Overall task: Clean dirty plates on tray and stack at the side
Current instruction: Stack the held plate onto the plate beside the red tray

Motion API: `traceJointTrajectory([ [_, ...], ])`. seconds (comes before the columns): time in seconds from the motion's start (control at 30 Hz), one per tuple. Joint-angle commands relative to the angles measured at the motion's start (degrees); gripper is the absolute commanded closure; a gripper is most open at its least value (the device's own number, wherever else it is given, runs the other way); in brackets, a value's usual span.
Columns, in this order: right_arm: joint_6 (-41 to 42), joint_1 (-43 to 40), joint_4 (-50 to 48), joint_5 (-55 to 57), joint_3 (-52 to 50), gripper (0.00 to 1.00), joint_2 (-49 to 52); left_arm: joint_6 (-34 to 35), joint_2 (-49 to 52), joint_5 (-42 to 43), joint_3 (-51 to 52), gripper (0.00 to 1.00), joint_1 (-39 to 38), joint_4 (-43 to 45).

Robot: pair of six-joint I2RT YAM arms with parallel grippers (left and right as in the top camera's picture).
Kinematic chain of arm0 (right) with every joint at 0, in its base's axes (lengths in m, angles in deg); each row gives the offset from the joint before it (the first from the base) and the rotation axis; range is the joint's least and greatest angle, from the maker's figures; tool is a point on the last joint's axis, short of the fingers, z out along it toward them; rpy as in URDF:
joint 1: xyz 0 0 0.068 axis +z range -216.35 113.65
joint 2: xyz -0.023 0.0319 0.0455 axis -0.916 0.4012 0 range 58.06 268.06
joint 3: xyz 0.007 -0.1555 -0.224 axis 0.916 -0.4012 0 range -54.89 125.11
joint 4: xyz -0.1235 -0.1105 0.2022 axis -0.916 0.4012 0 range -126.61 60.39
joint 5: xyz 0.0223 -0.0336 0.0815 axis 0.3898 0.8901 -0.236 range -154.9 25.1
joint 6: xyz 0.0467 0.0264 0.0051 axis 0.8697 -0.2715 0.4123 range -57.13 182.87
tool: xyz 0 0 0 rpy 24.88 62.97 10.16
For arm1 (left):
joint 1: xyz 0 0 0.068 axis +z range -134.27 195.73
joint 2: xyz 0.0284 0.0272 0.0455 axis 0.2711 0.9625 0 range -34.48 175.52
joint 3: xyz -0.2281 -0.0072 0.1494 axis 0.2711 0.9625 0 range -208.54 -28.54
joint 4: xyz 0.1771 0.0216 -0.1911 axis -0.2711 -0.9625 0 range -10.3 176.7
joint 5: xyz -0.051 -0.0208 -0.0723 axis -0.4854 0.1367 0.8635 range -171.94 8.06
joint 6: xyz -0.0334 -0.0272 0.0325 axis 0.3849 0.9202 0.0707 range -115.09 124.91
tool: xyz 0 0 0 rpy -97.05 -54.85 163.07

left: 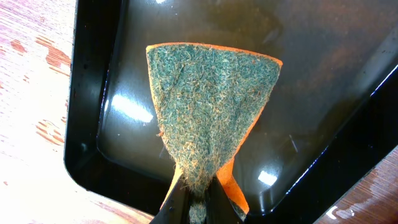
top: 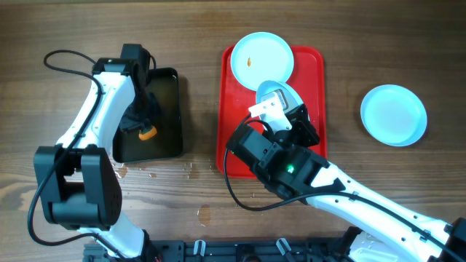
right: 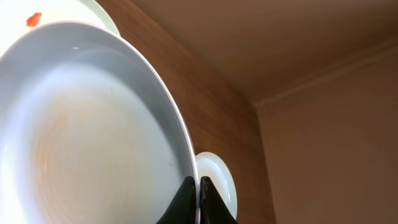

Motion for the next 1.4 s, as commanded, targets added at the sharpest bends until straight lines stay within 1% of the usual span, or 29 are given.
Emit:
traceJointTrajectory([
  [0.0,0.0,0.2,-0.3,2.3,0.6,0.96,-0.9,-0.5,-0.2,0.5,0.3,0.96,0.2,0.1],
  [0.17,0.2,0.2,0.1,2.5,0.6,0.96,-0.9,-0.5,-0.2,0.5,0.3,0.96,0.2,0.1],
  [0.23,1.8,0.2,-0.4,-1.7,0.6,0.96,-0.9,-0.5,-0.2,0.5,0.3,0.96,0.2,-0.1],
  [0.27,1.1,0.2,-0.5,-4.6,0.6,0.96,-0.9,-0.5,-0.2,0.5,0.3,0.96,0.2,-0.1],
  [0.3,0.5,0.1,-0.4,-4.8,0.5,0.96,-0.8,-0.5,-0.2,0.5,0.3,0.96,0.2,-0.1],
  [0.33,1.1,-0.6,0.0,-1.7,0.3,0.96,-0.8,-0.5,-0.2,0.5,0.3,0.96,0.2,-0.1],
  [0.37,4.3,-1.5,0.0,0.9,0.3,0.96,-0.9,-0.5,-0.2,0.5,0.3,0.96,0.2,-0.1],
  [0.4,5.7,-2.1,-0.7,-0.3,0.5,0.96,-1.0,-0.5,-0.2,0.5,0.3,0.96,0.2,-0.1],
  [0.43,2.2,-2.2,-1.5,-5.7,0.6,0.96,-1.0,-0.5,-0.2,0.5,0.3,0.96,0.2,-0.1],
  [0.47,-1.7,-2.2,-1.4,-7.5,0.5,0.96,-1.0,-0.5,-0.2,0.5,0.3,0.96,0.2,-0.1],
  [0.5,-1.0,-2.3,-0.8,-4.2,0.1,0.96,-1.0,-0.5,-0.2,0.5,0.3,0.96,0.2,-0.2],
  [0.53,2.3,-2.7,0.1,0.3,-0.1,0.96,-1.0,-0.5,-0.2,0.5,0.3,0.96,0.2,-0.3],
  [0.57,5.7,-3.3,0.7,1.8,-0.1,0.96,-1.0,-0.5,-0.2,0.5,0.3,0.96,0.2,-0.3],
  [0.6,5.7,-3.6,0.2,-1.3,-0.1,0.96,-1.0,-0.5,-0.2,0.5,0.3,0.96,0.2,-0.3],
  [0.67,-0.2,-3.5,-0.1,-8.1,-0.2,0.96,-0.9,-0.5,-0.2,0.5,0.3,0.96,0.2,-0.3],
  [0.7,0.6,-3.7,0.2,-6.6,-0.4,0.96,-0.8,-0.5,-0.2,0.5,0.3,0.96,0.2,-0.3],
  [0.73,3.5,-4.1,0.6,-4.3,-0.5,0.96,-0.8,-0.5,-0.2,0.5,0.3,0.96,0.2,-0.3],
  [0.77,6.6,-4.6,0.5,-5.6,-0.5,0.96,-0.9,-0.5,-0.2,0.5,0.3,0.96,0.2,-0.3],
  [0.83,5.6,-4.9,0.0,-12.1,-0.5,0.96,-0.9,-0.5,-0.2,0.5,0.3,0.96,0.2,-0.3],
  [0.97,10.9,-7.7,0.6,-14.8,-0.4,0.96,-1.5,-0.5,-0.2,0.5,0.3,0.96,0.2,-0.3],
  [1.03,12.3,-11.0,0.5,-15.7,-0.2,0.96,-2.6,-0.5,-0.2,0.5,0.3,0.96,0.2,-0.3],
  [1.13,12.3,-20.3,-0.6,-24.2,0.0,0.96,-5.6,-0.5,-0.2,0.5,0.3,0.96,0.2,-0.5],
  [1.23,12.4,-34.8,-2.2,-37.9,0.0,0.96,-8.2,-0.5,-0.2,0.5,0.3,0.96,0.2,-0.5],
  [1.33,13.9,-51.1,-3.0,-51.0,0.0,0.96,-8.1,-0.5,-0.2,0.5,0.3,0.96,0.2,-0.5],
  [1.37,14.1,-55.0,-3.1,-53.8,0.0,0.96,-7.8,-0.5,-0.2,0.5,0.3,0.96,0.2,-0.5],
])
